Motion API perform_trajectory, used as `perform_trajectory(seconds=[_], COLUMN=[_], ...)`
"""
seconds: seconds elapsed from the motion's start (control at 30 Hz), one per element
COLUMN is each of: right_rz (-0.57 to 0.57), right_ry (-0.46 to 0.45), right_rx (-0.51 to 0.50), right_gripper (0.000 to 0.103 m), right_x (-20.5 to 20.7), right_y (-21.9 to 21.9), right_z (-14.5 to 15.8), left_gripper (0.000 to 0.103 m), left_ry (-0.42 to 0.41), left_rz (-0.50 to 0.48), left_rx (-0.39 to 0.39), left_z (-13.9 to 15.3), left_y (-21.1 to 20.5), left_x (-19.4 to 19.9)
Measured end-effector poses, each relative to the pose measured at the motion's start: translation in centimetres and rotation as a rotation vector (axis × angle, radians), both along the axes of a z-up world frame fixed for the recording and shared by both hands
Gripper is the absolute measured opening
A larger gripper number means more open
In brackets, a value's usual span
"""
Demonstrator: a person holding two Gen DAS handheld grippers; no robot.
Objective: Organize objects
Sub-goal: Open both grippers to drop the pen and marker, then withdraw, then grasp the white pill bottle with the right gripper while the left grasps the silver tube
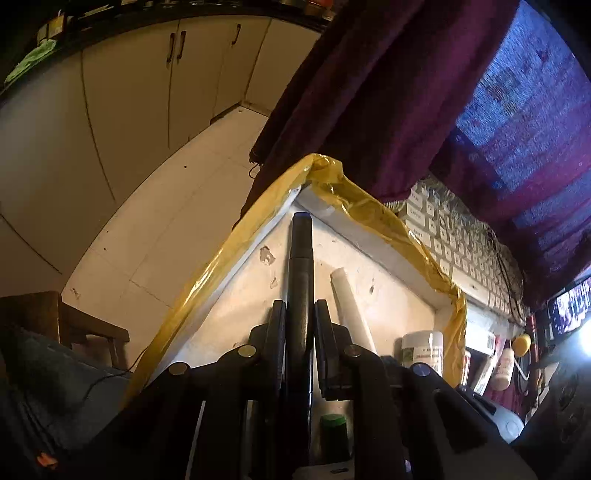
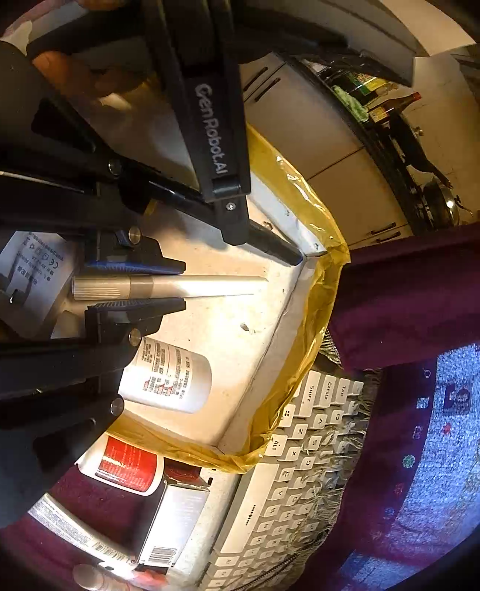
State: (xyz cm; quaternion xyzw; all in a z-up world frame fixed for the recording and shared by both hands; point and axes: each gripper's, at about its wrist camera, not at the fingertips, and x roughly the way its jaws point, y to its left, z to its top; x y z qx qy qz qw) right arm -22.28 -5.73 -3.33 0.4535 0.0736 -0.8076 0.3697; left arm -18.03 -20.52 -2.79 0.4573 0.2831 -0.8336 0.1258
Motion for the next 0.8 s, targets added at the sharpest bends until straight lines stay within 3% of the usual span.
perform_trajectory(seconds=[0.17,0.23,0.3,0.37,0.43,0.5,0.57,0.63,0.8], right_rz=[-0.003,0.008,0.006,0.006,0.005,-0.01,-0.04,-0.084,-0.226], right_ry=[-0.028,-0.048,-0.05,-0.042,-0.032,-0.015,-0.002,0.018,0.044], right_rx=[-0.047,-0.08,-0.093,-0.127,-0.163,-0.222,-0.257,-0.279,-0.284], right_gripper=[0.012,0.014,0.018,0.019,0.022,0.037,0.043,0.045,0.045], right_x=[0.2,0.4,0.6,1.1,1.7,2.8,3.6,4.3,3.9], right_y=[0.9,1.5,2.2,3.8,5.4,8.4,11.0,14.2,20.2], right_z=[0.6,1.0,1.5,2.4,3.3,4.0,4.3,4.3,3.4], left_gripper=[0.017,0.033,0.044,0.045,0.049,0.053,0.057,0.068,0.069], left_ry=[-0.01,0.017,0.03,0.043,0.059,0.096,0.149,0.202,0.208], left_rz=[-0.021,-0.04,-0.037,-0.048,-0.056,-0.067,-0.095,-0.142,-0.291], left_rx=[-0.009,-0.01,-0.059,-0.107,-0.157,-0.183,-0.208,-0.225,-0.212], left_z=[0.0,0.4,1.2,2.0,3.2,4.4,5.6,6.3,5.6], left_y=[0.5,0.9,1.8,2.5,4.1,5.9,8.4,11.3,17.3], left_x=[0.0,0.3,0.8,1.4,2.4,3.5,4.9,6.0,5.3])
